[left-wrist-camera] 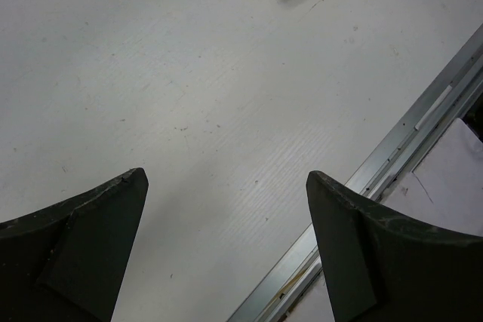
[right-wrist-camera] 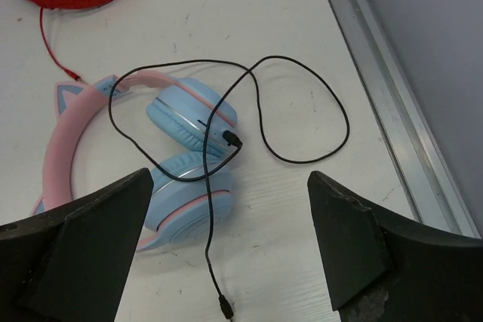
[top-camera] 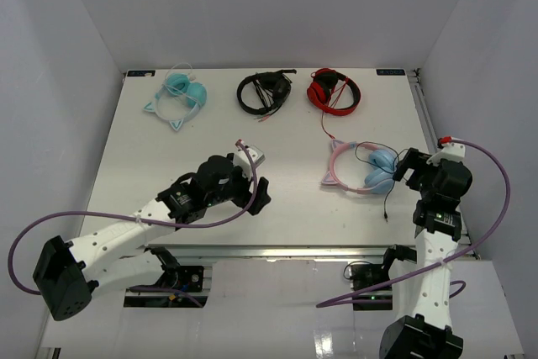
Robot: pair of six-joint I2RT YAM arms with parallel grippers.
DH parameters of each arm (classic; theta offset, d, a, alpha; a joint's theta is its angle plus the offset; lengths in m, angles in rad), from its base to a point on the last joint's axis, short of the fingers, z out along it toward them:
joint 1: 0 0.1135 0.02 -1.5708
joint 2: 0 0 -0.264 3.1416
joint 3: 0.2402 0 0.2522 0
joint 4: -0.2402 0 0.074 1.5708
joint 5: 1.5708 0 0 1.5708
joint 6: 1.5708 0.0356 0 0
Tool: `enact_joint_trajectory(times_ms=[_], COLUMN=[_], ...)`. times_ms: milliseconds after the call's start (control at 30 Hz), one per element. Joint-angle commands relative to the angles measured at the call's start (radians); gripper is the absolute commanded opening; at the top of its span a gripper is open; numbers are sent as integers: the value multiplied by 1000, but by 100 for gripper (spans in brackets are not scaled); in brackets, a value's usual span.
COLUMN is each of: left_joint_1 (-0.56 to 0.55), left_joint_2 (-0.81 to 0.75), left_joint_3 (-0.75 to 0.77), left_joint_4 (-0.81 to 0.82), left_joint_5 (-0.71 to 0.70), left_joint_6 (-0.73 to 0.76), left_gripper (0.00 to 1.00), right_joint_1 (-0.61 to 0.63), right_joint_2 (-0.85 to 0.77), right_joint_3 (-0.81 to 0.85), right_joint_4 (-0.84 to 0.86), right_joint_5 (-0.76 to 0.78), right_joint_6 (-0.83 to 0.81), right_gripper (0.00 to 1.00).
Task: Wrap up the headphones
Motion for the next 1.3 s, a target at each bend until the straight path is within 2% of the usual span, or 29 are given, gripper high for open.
enact_joint_trajectory(times_ms=[0,67,133,233,333,400,600,667,867,967,1200,1267], left_joint_1=[2,14,42,79,80,75,35,18,-20,-39,-79,-84], left_joint_2=[45,142,262,574,787,944,1248,1295,1421,1449,1469,1493], left_joint_3=[-2,53,147,442,745,881,1258,1352,1492,1499,1464,1481], left_joint_4=[93,125,91,-34,-196,-295,-416,-435,-449,-444,-403,-409], left_joint_5=[36,66,106,178,112,79,18,3,-17,-16,-4,-25], left_joint_6=[-95,-198,-290,-407,-432,-430,-390,-378,-365,-356,-360,-352], left_gripper=[98,98,98,95,88,86,85,84,74,68,62,56], right_joint_1=[-5,-5,-4,-5,-7,-10,-15,-17,-24,-25,-25,-25], right_joint_2=[-4,15,64,105,115,117,123,125,114,112,106,104], right_joint_3=[43,61,86,90,72,62,63,64,61,61,63,63], right_joint_4=[-31,-148,-212,-207,-196,-189,-185,-185,-174,-174,-171,-171], right_joint_5=[-296,-504,-597,-614,-655,-671,-697,-696,-697,-697,-700,-701], right_joint_6=[-299,-534,-627,-638,-658,-668,-664,-661,-646,-641,-633,-630], right_gripper=[90,90,90,90,95,98,100,100,99,99,99,99])
